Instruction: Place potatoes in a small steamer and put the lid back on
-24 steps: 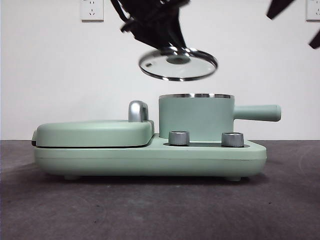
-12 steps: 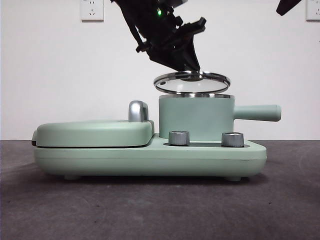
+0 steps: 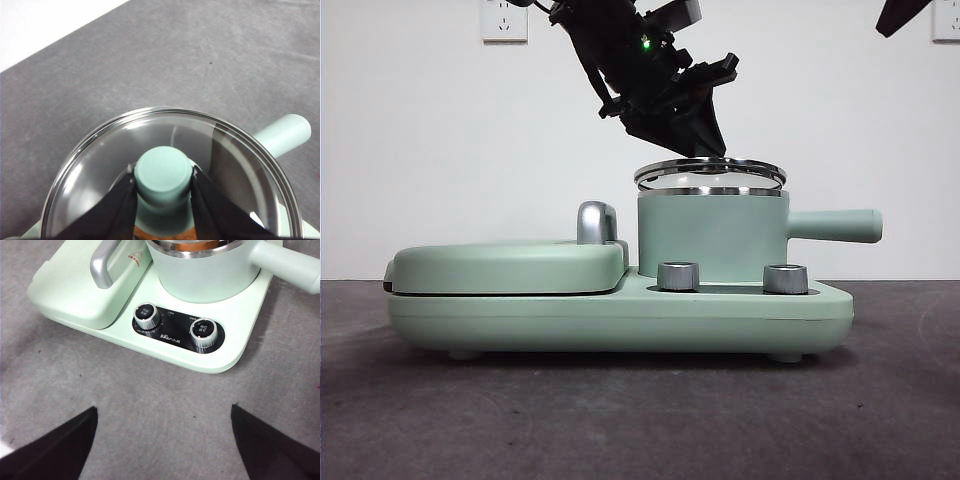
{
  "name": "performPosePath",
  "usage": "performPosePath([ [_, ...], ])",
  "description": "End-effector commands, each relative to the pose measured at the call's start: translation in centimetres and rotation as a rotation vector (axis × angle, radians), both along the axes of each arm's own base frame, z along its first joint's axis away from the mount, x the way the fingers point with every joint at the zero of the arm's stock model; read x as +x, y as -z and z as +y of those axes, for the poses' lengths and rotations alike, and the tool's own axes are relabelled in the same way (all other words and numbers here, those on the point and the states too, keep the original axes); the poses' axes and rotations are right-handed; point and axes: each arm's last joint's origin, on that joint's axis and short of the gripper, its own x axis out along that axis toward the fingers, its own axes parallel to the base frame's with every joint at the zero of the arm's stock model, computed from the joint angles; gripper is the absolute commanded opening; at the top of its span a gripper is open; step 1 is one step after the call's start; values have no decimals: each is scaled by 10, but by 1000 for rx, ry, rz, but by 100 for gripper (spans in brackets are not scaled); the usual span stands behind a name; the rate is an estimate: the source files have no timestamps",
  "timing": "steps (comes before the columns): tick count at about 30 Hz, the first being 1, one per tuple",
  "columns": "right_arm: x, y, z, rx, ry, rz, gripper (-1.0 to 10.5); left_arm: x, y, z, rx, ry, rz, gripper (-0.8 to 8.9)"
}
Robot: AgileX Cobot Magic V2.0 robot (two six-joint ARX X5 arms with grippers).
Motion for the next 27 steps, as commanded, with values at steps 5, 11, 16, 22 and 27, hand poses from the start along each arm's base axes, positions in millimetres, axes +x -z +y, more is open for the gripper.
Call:
performPosePath([
  [5, 1, -1, 1, 0, 16, -4, 424, 2, -8, -8, -37, 25, -55, 17],
  [11, 1, -1, 1, 3, 20, 2, 425, 5, 2, -11, -24, 31, -39, 17],
  [16, 1, -1, 1, 3, 21, 2, 425, 5, 5, -11, -16, 30, -28, 17],
  [22, 1, -1, 1, 5, 23, -4, 425, 4, 10, -11, 7, 30, 9, 19],
  [27, 1, -1, 1, 6, 22, -5, 425, 5, 15, -13, 30, 86, -6, 17],
])
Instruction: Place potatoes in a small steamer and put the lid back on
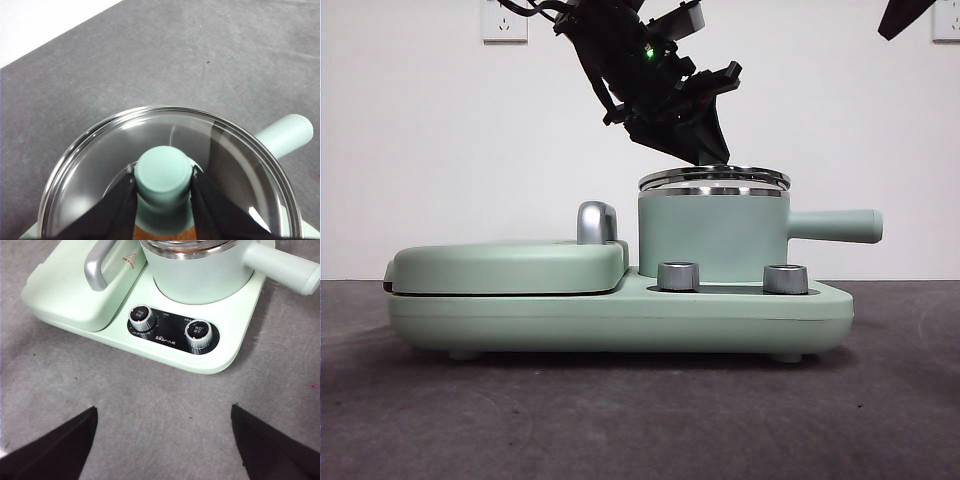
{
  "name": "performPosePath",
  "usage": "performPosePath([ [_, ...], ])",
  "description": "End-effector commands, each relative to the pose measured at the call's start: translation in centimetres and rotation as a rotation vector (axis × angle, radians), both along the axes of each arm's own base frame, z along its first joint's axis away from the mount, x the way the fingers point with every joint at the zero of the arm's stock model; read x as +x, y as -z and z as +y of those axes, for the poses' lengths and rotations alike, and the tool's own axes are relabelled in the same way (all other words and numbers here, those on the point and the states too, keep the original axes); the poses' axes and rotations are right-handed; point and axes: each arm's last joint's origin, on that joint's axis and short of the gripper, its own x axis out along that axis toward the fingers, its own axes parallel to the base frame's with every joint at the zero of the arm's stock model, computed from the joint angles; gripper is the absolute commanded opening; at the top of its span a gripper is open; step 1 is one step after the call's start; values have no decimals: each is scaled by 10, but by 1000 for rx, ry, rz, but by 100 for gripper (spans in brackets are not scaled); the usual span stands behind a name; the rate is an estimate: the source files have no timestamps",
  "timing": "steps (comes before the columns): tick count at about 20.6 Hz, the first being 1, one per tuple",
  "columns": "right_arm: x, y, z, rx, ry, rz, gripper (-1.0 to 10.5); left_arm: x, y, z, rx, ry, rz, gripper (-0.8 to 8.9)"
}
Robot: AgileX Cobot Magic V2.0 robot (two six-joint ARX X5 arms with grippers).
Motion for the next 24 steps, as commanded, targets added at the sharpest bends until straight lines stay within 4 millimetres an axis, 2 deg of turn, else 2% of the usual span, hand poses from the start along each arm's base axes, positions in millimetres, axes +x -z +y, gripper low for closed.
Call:
performPosePath([
  [1, 1, -1, 2, 10, 3, -3, 424, 2, 8, -10, 28, 74, -21, 17],
  [12, 1, -1, 2, 11, 0, -2, 425, 5, 8, -7, 50, 154, -71, 18],
  [18, 1, -1, 2, 11, -1, -1, 424, 8, 16, -3, 57, 259, -47, 19],
  [24, 1, -1, 2, 11, 0, -2, 425, 11, 19, 2, 117, 235, -64, 29],
])
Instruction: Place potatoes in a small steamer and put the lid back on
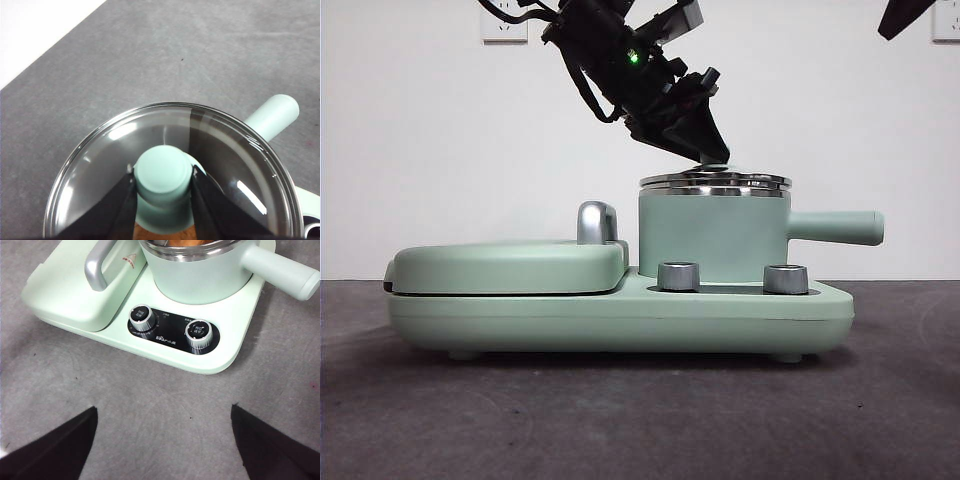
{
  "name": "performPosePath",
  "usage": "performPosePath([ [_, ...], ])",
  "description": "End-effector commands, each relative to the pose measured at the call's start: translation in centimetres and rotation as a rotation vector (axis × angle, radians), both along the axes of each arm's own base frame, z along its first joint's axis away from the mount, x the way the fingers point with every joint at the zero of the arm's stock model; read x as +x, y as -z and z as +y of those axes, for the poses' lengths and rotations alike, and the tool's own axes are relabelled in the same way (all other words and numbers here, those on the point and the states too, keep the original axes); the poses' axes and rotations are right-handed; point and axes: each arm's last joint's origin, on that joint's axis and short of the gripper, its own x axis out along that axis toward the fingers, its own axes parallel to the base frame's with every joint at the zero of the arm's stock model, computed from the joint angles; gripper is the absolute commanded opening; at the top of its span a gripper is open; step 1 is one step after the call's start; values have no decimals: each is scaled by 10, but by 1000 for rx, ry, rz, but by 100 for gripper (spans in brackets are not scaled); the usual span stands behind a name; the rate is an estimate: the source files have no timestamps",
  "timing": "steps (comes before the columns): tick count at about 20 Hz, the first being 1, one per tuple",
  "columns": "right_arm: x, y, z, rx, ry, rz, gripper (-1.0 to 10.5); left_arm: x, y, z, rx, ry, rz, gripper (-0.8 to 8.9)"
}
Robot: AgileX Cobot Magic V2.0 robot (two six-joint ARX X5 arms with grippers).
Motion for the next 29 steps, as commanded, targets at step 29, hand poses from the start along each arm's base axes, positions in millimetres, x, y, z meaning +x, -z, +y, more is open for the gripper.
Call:
performPosePath([
  [29, 1, -1, 2, 14, -7, 1, 425, -37, -88, 41, -111, -6, 66, 383],
])
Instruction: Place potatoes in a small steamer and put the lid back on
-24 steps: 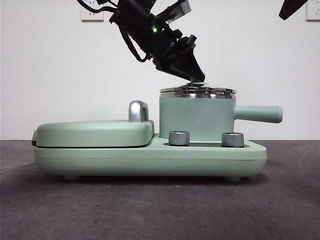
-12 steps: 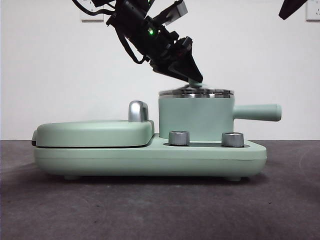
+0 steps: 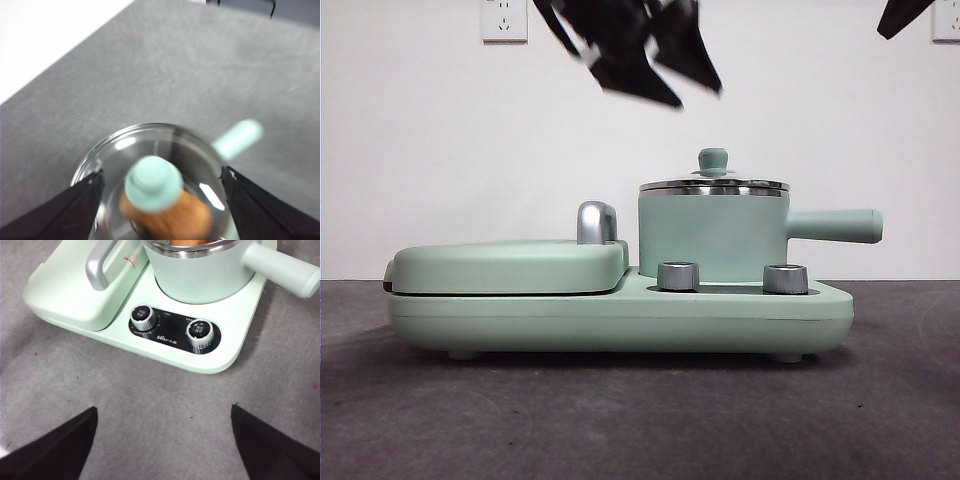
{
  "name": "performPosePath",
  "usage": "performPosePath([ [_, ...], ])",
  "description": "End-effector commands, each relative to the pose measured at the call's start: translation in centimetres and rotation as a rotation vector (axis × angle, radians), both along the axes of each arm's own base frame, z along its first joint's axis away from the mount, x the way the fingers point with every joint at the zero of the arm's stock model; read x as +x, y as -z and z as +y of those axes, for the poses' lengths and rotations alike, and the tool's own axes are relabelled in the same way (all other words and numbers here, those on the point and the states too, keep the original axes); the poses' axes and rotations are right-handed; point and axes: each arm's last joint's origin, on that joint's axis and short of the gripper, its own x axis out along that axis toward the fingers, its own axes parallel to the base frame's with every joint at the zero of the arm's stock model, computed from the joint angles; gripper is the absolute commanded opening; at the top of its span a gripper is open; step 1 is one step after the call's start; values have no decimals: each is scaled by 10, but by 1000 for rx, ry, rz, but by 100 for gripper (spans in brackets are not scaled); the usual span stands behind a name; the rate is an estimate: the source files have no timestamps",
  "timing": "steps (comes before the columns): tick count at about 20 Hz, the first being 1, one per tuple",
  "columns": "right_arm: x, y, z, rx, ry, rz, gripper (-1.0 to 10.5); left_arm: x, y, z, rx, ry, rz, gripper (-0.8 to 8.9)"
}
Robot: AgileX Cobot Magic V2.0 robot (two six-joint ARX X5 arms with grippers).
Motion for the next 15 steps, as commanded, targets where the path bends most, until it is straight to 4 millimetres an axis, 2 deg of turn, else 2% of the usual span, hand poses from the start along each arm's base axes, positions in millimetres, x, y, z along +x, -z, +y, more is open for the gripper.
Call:
performPosePath([
  [1, 1, -1, 2, 12, -3, -1, 424, -28, -34, 15, -2, -2, 41, 383],
  [5, -1, -2, 3, 40, -64, 19, 424, -90, -70, 56, 75, -3, 160, 374],
  [8, -2, -2, 5, 71, -143, 29, 424, -137, -91, 86, 67, -53, 283, 374],
  [12, -1, -6, 8, 89, -213, -9, 424, -193, -96, 119, 14, 31, 351, 360],
  [15, -1, -7, 8, 96, -222, -27, 424, -226, -83, 140, -11, 46, 377, 360],
])
